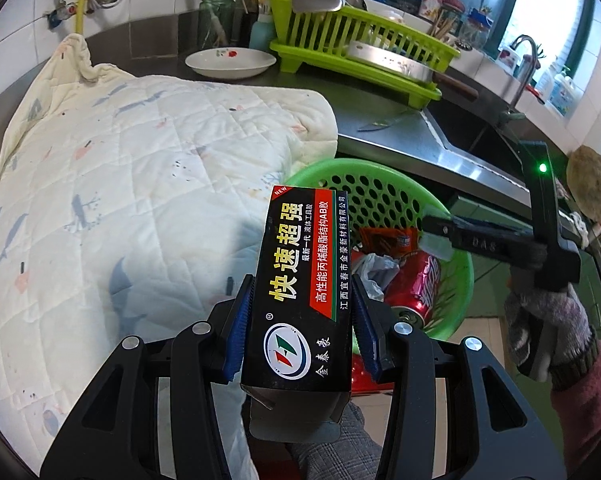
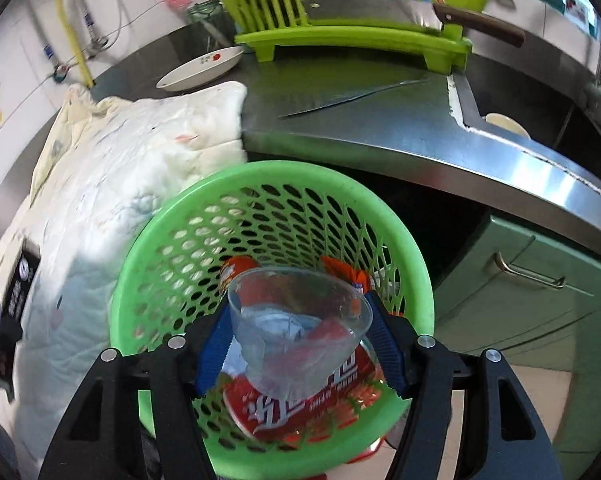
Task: Collect trash
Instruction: 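Carry the clear cup with the right tool into the basket while the left tool carries the box, then release the black box into the green basket with the left tool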
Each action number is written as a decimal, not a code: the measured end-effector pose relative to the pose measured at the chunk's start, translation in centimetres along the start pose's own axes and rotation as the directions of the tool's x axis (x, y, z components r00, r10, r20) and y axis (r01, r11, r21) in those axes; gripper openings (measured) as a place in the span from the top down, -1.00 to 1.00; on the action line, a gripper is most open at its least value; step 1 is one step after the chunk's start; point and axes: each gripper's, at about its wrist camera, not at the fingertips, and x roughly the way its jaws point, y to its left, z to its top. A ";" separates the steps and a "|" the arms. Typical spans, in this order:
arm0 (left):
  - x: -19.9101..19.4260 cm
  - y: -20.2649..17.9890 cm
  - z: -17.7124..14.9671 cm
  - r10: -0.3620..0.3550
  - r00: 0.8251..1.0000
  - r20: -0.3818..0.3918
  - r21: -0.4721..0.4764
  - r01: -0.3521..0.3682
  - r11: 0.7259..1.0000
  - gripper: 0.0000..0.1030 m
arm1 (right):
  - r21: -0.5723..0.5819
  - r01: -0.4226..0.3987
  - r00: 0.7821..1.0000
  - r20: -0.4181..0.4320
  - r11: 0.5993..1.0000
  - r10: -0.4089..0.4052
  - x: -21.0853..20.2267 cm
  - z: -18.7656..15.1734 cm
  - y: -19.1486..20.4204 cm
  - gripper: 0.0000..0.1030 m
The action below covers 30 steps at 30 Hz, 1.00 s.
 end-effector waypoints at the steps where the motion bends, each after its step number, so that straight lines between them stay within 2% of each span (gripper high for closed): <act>1: 0.3 -0.1 0.1 -0.002 1.000 -0.006 -0.001 0.002 1.000 0.12 | 0.015 -0.010 1.000 0.001 1.000 0.010 0.3 0.3 -0.3 -0.20; 3: 0.8 -0.3 0.2 -0.004 1.000 -0.013 0.000 0.004 1.000 0.12 | 0.034 -0.034 0.999 0.003 0.999 0.034 0.5 0.6 -0.8 -0.20; 15: 3.9 -2.7 1.0 -0.046 0.998 -0.050 0.023 0.047 0.999 0.11 | 0.030 -0.053 0.998 0.048 0.998 0.051 -1.4 0.5 -1.7 -0.29; 23: 6.1 -3.6 1.6 -0.062 0.996 -0.060 0.021 0.063 0.998 0.08 | -0.032 -0.012 0.995 0.099 0.999 0.016 -4.0 -0.9 -1.3 -0.38; 30: 7.2 -3.9 2.1 -0.075 0.995 -0.059 0.016 0.076 0.997 0.09 | -0.036 -0.018 0.991 0.134 0.999 0.023 -5.8 -2.0 -1.3 -0.49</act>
